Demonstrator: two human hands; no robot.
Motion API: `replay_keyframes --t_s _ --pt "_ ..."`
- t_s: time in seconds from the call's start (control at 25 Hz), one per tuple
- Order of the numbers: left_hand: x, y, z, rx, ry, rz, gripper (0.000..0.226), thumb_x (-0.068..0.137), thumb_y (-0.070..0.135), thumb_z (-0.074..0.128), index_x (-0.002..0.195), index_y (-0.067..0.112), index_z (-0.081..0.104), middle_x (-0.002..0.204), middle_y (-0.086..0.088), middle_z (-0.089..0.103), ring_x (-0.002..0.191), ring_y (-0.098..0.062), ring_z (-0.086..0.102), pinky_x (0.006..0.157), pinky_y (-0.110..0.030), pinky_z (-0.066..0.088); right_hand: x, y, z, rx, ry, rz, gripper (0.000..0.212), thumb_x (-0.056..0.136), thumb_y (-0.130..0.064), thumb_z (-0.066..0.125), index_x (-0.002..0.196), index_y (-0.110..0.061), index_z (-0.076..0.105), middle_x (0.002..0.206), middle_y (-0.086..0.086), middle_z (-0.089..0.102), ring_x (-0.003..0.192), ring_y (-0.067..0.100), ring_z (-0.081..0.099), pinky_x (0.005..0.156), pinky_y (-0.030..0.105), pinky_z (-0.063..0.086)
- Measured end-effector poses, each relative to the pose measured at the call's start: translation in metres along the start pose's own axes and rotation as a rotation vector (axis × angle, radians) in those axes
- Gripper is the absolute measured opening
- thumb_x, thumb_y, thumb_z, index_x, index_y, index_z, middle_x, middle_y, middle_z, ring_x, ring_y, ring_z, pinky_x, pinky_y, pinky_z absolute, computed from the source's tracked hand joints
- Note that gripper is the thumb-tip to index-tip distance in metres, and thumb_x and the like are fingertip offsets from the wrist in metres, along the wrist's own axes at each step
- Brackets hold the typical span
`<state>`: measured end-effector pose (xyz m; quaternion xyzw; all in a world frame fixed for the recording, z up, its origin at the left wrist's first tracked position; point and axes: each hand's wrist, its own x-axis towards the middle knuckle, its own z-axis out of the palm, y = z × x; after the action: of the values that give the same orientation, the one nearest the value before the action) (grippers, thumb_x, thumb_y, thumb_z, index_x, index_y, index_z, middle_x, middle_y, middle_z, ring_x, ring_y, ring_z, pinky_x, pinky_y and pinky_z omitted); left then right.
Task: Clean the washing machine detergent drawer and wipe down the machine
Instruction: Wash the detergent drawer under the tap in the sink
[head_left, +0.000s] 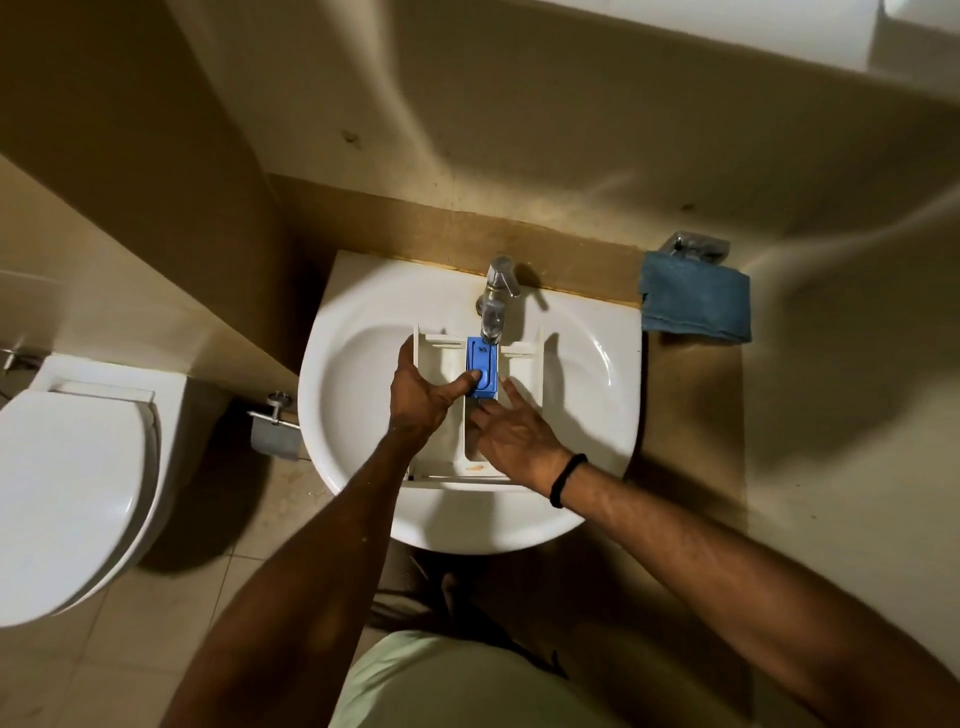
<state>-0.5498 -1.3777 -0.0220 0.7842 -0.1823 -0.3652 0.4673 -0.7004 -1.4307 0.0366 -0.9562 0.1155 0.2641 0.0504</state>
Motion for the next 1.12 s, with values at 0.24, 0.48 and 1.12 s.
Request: replay_keyframes --t_s 0.24,0.48,1.12 --pt "0.001 -0.005 -0.001 0.008 0.003 0.018 0.106 0.067 0.038 0.097 0.152 0.009 0.04 0.148 -0.008 0.057 0.136 -0.023 0.053 0.11 -0.031 0.044 0.001 0.002 0.006 0.015 0.109 0.024 0.032 0.099 -0.01 0.047 0.125 -0.014 0.065 0.133 0.005 0.059 0.136 0.025 0.046 0.123 0.059 0.001" --pt "0.003 -0.004 -0.001 0.004 -0.004 0.01 0.108 0.068 0.037 0.097 0.154 0.009 0.038 0.149 -0.008 0.056 0.137 -0.023 0.052 0.105 -0.023 0.041 0.003 0.0 0.009 0.006 0.232 0.031 0.025 0.094 -0.007 0.056 0.113 -0.013 0.071 0.115 0.006 0.068 0.123 0.026 0.058 0.12 0.062 0.018" --pt "0.002 -0.007 -0.002 -0.042 -0.005 0.005 0.101 0.061 0.047 0.098 0.144 0.015 0.048 0.13 0.0 0.068 0.118 -0.017 0.067 0.105 -0.041 0.055 -0.031 -0.009 -0.01 1.333 0.638 0.829 0.05 0.079 0.017 0.047 0.114 -0.009 0.072 0.108 0.002 0.073 0.103 0.017 0.067 0.103 0.029 0.05"
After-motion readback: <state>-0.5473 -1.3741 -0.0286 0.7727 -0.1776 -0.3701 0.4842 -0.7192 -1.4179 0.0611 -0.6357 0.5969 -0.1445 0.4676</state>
